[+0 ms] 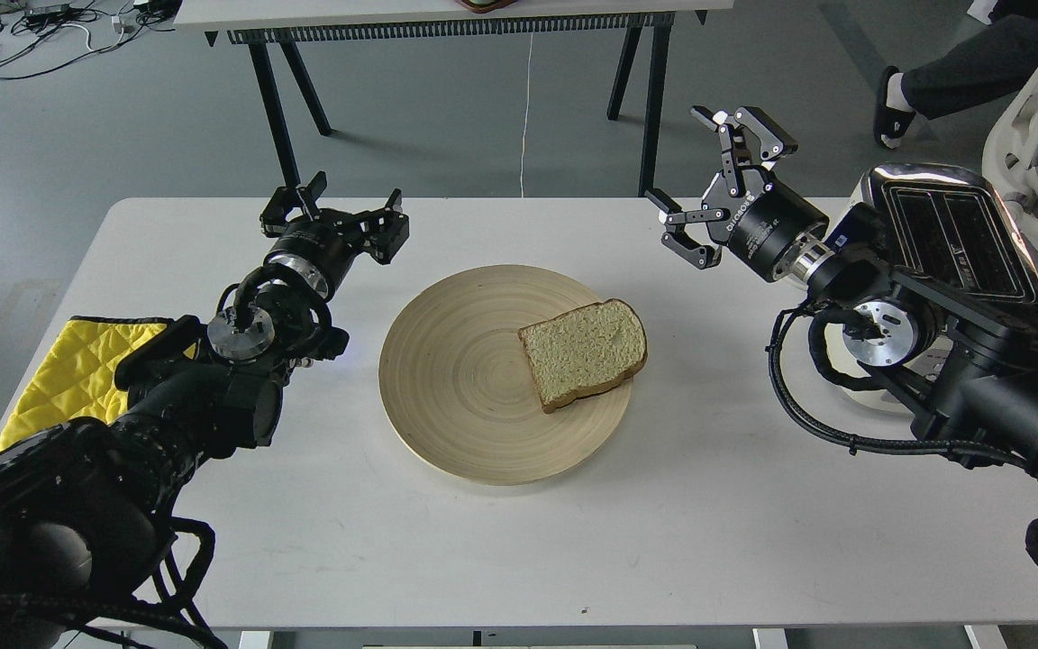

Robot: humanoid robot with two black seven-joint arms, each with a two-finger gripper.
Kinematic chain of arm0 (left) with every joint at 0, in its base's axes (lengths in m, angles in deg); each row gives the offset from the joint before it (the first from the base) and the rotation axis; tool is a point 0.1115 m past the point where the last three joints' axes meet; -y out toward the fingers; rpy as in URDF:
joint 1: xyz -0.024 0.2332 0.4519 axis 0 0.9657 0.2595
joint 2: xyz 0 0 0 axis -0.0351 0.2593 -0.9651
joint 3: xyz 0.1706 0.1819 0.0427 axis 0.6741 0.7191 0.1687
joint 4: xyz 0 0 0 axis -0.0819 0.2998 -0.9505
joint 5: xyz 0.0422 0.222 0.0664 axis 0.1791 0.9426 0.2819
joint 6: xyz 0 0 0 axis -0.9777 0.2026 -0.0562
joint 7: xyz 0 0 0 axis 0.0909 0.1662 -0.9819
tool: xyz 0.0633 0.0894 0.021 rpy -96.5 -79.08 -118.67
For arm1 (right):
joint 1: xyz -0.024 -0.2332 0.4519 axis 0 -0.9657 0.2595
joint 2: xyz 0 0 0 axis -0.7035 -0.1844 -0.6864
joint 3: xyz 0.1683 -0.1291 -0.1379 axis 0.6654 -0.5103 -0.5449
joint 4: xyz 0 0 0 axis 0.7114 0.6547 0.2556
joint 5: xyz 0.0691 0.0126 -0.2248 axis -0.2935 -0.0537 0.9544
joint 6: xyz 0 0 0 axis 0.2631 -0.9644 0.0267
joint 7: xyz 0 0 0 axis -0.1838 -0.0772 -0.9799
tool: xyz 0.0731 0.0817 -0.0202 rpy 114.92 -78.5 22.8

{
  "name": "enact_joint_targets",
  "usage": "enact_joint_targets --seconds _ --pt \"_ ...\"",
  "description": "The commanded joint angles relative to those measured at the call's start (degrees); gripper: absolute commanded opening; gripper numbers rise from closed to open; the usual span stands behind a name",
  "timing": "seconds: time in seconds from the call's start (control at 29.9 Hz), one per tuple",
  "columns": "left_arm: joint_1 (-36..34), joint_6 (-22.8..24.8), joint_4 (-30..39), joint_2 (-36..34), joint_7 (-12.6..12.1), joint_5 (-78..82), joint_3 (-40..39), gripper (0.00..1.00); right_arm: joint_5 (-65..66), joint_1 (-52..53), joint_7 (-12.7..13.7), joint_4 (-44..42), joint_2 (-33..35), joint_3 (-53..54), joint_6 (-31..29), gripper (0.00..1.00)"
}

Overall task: Put bread in toaster with right arm
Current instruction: 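Lower the open right gripper from beside the toaster toward the plate, then move the right gripper to the bread slice edge on the plate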

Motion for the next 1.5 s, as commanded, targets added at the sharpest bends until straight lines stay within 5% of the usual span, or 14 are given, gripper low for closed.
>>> enact_joint_targets --seconds 0.0,0.3,1.1,1.47 --pt "0.00 0.00 -0.02 0.00 0.01 -0.03 0.00 1.00 6.43 0.32 0.12 1.70 -0.07 -1.00 6.02 0.99" --pt "0.00 0.00 -0.02 0.00 0.01 -0.03 0.00 1.00 18.06 3.21 1.97 1.96 -0.16 -10.12 19.21 0.99" --pt "0.00 0.00 -0.02 0.00 0.01 -0.03 0.00 1.00 18.24 3.66 3.45 7.76 -2.00 -28.06 32.58 0.98" --pt "0.00 0.00 -0.02 0.00 0.01 -0.03 0.00 1.00 18.24 3.66 4.34 9.17 -0.94 -29.03 33.37 0.97"
